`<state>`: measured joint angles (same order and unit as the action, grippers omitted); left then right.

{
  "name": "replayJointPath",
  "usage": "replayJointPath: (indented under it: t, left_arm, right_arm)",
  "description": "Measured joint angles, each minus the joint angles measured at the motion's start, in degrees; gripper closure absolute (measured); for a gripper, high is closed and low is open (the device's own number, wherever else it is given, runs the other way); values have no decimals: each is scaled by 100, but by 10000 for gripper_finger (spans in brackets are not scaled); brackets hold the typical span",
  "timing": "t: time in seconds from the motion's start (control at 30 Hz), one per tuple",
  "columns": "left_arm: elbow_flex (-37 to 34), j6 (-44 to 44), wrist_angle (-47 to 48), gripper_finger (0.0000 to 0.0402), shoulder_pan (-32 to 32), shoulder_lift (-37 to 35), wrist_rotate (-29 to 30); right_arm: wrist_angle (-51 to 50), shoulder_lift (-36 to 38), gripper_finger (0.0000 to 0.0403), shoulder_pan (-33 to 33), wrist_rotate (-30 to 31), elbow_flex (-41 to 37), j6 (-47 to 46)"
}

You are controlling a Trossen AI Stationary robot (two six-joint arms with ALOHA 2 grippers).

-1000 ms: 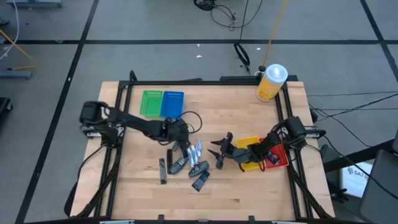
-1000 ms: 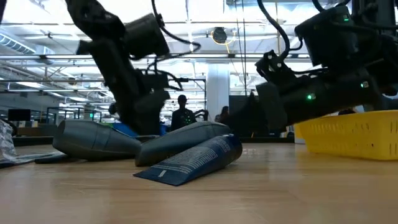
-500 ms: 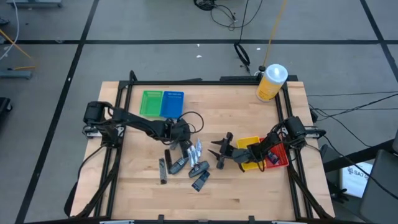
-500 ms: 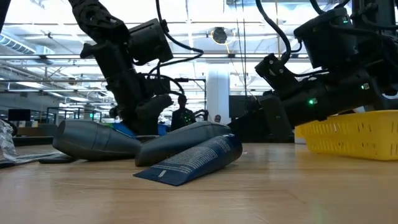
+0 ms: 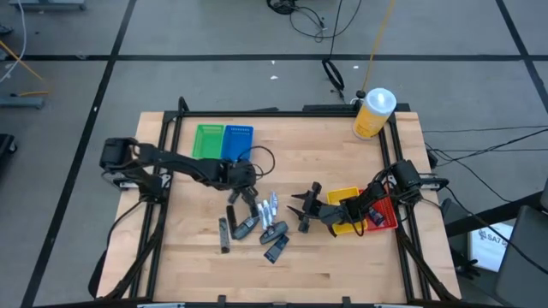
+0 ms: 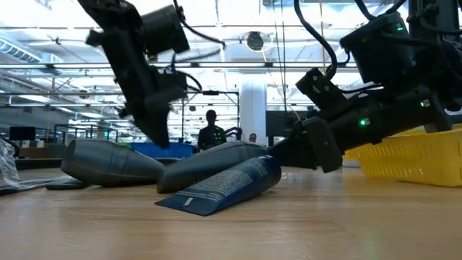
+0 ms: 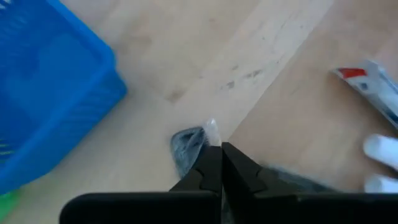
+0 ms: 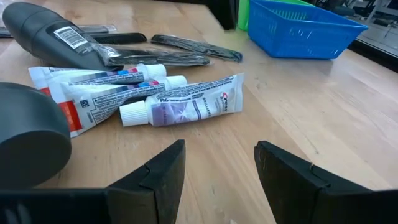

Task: Pick & Place Travel size toiletries
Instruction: Put the black comb into the blue bin

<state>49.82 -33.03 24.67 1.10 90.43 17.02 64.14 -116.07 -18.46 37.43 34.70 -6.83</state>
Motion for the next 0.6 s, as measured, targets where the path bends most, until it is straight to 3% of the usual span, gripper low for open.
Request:
replayJointPath:
  t: [0.2, 0.37, 0.5, 0.6]
  left_arm:
    - [-2, 124, 328, 397, 174, -1071, -21]
    - [0, 320, 540, 392, 386, -1512, -498]
    - [-5, 375, 1119, 361, 400, -1533, -850]
    - [-193, 291, 1026, 314, 340, -1497, -1049]
  right_arm:
    - [-22, 0, 218, 0, 0, 0, 0]
    - [-51, 0, 218, 0, -1, 0, 0]
    - [-73, 0, 218, 0, -2, 0, -66]
    - [-105, 0, 218, 0, -2, 0, -144]
